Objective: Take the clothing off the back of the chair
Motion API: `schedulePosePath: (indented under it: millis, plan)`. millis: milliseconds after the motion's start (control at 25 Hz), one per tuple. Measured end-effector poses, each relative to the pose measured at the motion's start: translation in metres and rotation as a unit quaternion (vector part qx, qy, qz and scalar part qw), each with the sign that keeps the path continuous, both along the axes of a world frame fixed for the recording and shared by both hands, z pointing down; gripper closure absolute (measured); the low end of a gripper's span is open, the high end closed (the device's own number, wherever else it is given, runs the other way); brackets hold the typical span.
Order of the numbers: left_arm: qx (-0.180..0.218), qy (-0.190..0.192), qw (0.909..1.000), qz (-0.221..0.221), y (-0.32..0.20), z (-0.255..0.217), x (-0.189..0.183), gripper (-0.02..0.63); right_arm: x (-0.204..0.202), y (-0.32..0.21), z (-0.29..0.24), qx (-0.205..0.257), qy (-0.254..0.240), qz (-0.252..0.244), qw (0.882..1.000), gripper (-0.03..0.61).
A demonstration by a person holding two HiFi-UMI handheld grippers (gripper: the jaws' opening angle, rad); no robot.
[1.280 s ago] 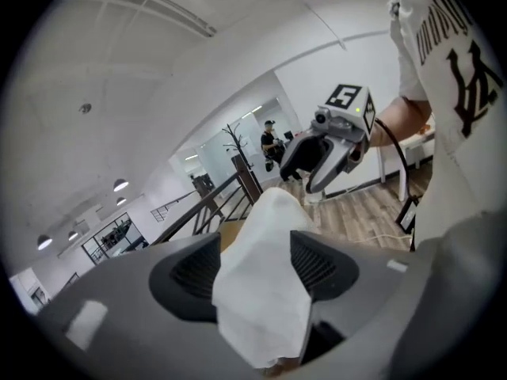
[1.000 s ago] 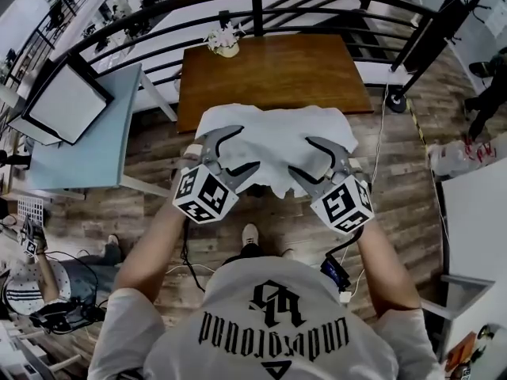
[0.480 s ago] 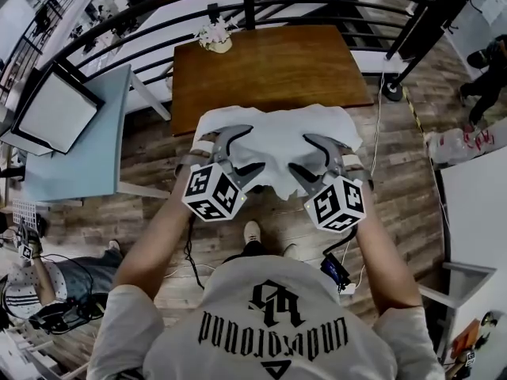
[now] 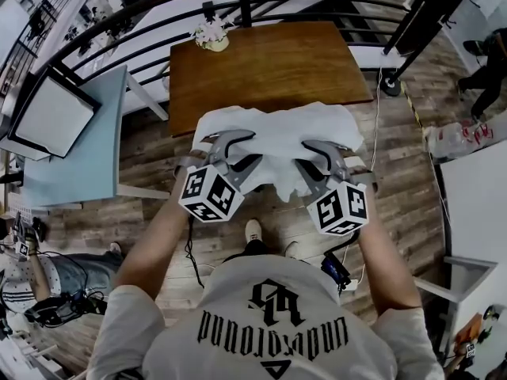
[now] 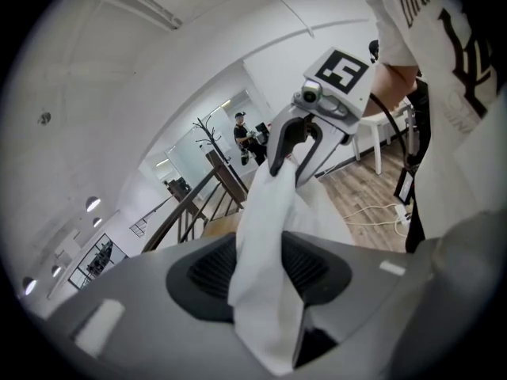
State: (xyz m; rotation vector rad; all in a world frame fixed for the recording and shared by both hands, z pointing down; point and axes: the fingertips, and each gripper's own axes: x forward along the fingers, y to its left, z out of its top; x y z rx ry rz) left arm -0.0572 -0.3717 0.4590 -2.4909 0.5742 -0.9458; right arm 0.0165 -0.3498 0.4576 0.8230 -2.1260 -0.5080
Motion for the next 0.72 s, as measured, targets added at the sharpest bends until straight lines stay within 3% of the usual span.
schedulePosePath:
  millis: [280, 360, 440, 520, 720]
  plan:
    - [0.008, 0.005, 0.9999, 0.005, 0.012, -0.004, 0.003, 0.437, 0.002, 0.012, -0.006, 0.019, -0.002, -0.007, 1.000, 0.483]
    - [0.004, 0.010, 0.9999, 0.002, 0.014, -0.007, 0.004, 0.449, 0.001, 0.015, -0.008, 0.021, -0.011, -0.010, 1.000, 0.566]
    - [0.007, 0.014, 0.9999, 0.000, 0.016, -0.009, 0.004, 0.455, 0.001, 0.017, -0.009, 0.021, -0.016, -0.010, 1.000, 0.568]
    - [0.015, 0.023, 0.9996, -0.005, 0.021, -0.013, 0.005, 0.557, 0.001, 0.021, -0.013, 0.019, -0.029, -0.011, 0.999, 0.569]
    - [0.011, 0.033, 0.9992, -0.021, 0.033, -0.020, 0.009, 0.558, 0.004, 0.033, -0.025, 0.023, -0.040, -0.019, 0.999, 0.569]
